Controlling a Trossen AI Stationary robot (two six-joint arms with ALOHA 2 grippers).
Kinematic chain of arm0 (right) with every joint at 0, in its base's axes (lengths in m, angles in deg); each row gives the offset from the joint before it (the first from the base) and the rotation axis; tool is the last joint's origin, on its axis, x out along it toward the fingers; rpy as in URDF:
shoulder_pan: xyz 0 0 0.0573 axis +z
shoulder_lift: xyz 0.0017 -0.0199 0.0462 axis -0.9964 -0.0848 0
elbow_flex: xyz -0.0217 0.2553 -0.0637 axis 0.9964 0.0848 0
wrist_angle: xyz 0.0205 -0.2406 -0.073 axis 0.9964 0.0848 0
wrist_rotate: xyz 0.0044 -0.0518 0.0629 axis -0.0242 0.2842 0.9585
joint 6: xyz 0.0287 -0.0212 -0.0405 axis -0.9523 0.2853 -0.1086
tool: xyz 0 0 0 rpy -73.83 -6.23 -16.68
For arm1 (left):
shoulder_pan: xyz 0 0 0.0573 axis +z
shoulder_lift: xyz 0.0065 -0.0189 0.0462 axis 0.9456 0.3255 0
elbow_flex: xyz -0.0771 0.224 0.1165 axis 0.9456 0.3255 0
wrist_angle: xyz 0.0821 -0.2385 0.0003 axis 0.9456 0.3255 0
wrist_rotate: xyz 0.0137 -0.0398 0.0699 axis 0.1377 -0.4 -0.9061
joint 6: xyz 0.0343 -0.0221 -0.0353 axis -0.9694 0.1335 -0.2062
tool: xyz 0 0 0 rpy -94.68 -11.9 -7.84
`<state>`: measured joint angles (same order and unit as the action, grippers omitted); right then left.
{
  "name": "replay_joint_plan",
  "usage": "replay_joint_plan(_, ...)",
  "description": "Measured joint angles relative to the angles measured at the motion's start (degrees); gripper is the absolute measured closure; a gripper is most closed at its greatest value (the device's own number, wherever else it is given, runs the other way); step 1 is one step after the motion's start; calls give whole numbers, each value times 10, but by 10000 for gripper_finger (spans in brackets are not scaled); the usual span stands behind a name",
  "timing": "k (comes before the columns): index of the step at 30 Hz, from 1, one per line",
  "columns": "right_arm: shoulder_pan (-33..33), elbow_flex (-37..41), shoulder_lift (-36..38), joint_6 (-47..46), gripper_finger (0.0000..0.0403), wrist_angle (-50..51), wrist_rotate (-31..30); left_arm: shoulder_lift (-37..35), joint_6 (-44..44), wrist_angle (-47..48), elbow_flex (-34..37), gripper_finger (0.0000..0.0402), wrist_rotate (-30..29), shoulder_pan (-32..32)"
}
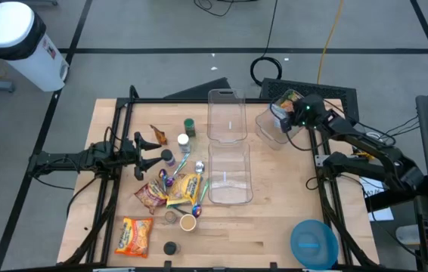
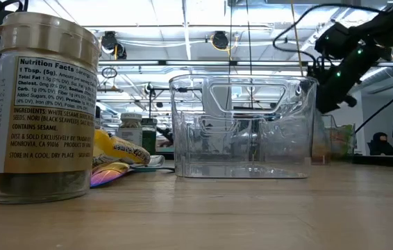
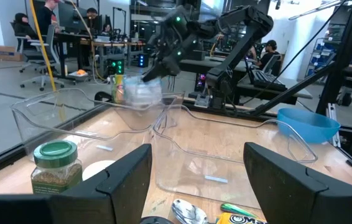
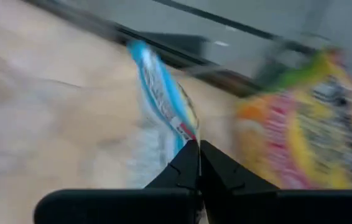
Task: Pick & Place Food Item
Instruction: Put the blue noodle pack into the top right transparent bin
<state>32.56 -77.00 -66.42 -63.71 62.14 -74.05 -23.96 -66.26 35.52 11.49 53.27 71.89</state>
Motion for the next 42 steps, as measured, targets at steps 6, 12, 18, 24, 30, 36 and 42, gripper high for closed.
replay_joint_plan(6,1,23,-21,31,403,-17,-93,0,0,0,0,139,0,0)
replay_joint_plan(12,18,29,-37,32,403,-42,-139,0,0,0,0,140,0,0)
replay_joint_plan(18,75,29,-32,12,403,-29,-259,0,0,0,0,140,0,0)
replay_joint_plan(24,117,29,-29,50,403,-27,-458,0,0,0,0,140,0,0)
replay_joint_plan(30,105,29,-33,16,397,-12,-376,0,0,0,0,139,0,0)
replay_joint_plan(36,102,29,-75,21,392,0,-358,0,0,0,0,139,0,0)
replay_joint_plan(42,102,29,-127,-15,400,-23,-445,0,0,0,0,140,0,0)
